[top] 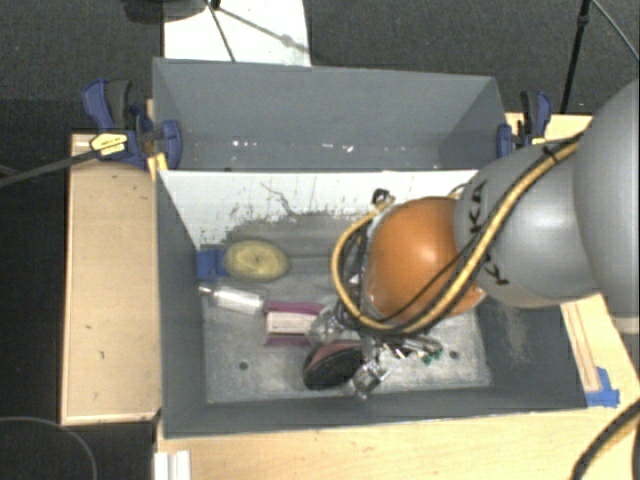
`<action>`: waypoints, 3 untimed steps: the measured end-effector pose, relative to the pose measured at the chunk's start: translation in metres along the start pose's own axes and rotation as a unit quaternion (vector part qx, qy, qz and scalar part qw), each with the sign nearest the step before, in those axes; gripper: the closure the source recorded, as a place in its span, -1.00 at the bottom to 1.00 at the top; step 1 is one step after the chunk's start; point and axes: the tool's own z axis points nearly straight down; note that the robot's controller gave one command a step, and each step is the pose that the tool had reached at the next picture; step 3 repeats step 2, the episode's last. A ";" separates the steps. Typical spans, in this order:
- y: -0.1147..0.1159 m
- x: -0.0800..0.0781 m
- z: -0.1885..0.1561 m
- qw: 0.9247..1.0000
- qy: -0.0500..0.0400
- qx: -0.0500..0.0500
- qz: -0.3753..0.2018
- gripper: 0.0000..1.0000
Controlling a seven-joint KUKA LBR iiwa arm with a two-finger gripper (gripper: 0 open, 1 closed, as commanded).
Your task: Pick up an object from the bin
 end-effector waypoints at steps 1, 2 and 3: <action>0.002 -0.001 0.000 1.000 0.000 -0.001 -0.002 1.00; 0.003 -0.004 -0.111 0.999 0.002 0.000 0.033 1.00; 0.003 -0.004 -0.111 0.999 0.002 0.000 0.033 1.00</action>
Offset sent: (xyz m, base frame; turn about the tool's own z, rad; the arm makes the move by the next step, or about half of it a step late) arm 0.0000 0.0000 0.0000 0.0000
